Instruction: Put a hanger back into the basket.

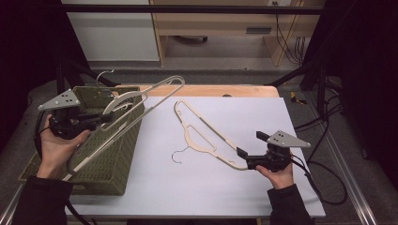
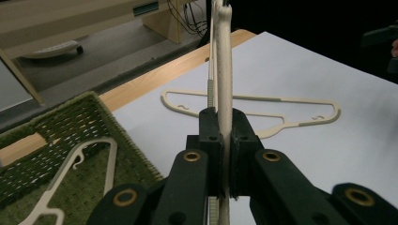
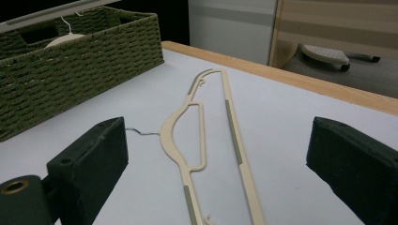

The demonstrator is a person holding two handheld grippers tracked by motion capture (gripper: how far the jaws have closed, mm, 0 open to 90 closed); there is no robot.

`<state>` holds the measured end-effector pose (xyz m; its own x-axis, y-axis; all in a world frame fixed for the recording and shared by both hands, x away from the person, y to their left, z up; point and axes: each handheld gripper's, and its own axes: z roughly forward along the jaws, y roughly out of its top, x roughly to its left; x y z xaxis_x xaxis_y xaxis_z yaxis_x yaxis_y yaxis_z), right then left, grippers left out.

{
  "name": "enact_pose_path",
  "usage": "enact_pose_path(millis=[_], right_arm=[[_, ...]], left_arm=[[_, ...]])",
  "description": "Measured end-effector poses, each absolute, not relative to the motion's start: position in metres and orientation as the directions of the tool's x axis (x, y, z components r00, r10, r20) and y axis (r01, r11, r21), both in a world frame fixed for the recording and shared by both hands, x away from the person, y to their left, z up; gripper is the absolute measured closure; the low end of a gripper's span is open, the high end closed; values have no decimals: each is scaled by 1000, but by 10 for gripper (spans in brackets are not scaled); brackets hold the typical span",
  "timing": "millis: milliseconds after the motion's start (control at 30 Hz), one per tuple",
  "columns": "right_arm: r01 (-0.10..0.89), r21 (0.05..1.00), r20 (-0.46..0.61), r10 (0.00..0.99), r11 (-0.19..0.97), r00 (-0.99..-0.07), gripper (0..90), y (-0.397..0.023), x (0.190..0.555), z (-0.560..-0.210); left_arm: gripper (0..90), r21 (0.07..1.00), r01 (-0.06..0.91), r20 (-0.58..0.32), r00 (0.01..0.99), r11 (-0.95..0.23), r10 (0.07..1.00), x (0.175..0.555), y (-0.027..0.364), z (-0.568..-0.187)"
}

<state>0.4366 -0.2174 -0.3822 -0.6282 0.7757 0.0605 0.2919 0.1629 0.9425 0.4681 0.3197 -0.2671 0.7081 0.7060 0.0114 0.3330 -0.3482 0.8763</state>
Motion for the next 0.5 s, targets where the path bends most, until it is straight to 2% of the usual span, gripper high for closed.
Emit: enact_pose_path(millis=[500], right_arm=[[301,938,63,773,170,-631,59,-216,438,-384]], left_arm=[[863,853,376,22,667,-362,745,483,364,-283]])
